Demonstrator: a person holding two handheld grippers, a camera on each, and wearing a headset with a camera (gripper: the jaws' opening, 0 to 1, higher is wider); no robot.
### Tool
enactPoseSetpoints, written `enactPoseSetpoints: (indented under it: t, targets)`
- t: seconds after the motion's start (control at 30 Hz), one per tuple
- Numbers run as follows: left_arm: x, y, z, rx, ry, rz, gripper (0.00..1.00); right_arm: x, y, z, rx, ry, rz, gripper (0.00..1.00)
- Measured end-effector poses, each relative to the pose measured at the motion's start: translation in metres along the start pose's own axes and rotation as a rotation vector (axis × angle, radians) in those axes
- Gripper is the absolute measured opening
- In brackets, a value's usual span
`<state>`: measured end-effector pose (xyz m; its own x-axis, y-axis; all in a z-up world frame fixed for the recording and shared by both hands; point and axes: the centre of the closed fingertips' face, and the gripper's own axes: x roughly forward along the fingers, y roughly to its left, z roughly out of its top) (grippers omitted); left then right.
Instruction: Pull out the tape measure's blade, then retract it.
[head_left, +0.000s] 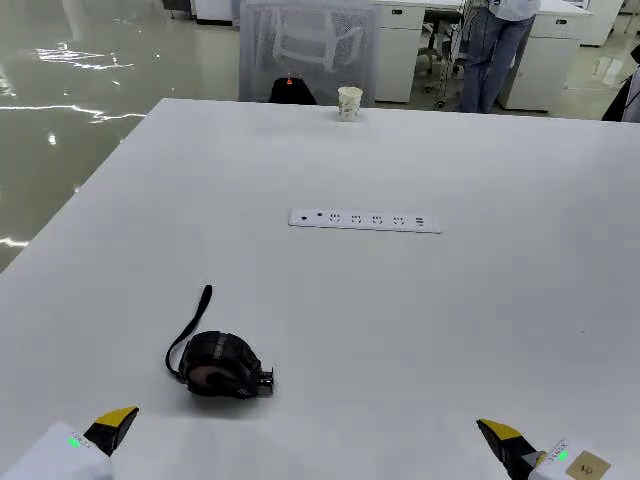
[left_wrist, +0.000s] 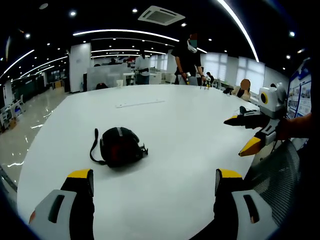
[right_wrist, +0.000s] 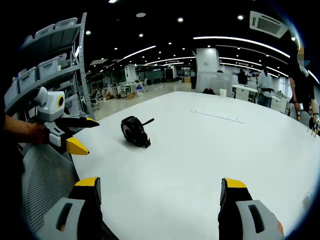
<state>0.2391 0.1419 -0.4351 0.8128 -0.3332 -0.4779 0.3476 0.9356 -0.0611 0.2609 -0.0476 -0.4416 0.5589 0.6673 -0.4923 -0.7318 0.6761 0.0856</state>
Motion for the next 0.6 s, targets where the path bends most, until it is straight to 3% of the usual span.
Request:
enactPoseSetpoints:
  t: [0.2, 0.27, 0.6]
  targets:
    - [-0.0004, -0.0019, -0.0008, -0.005, 0.007, -0.011, 0.94, -0.0003, 0.0001, -0.0001, 0.000, 0.000, -0.002, 0.99]
    - [-0.0005, -0.0005, 0.0002, 0.004, -0.001, -0.003, 0.99, -0.0004, 0.0005, -0.0004, 0.002, 0.001, -0.002, 0.99]
    - [-0.0020, -0.0010, 0.0009, -0.004, -0.008, -0.009, 0.99, -0.0007, 0.0013, -0.0005, 0.003, 0.001, -0.001, 0.99]
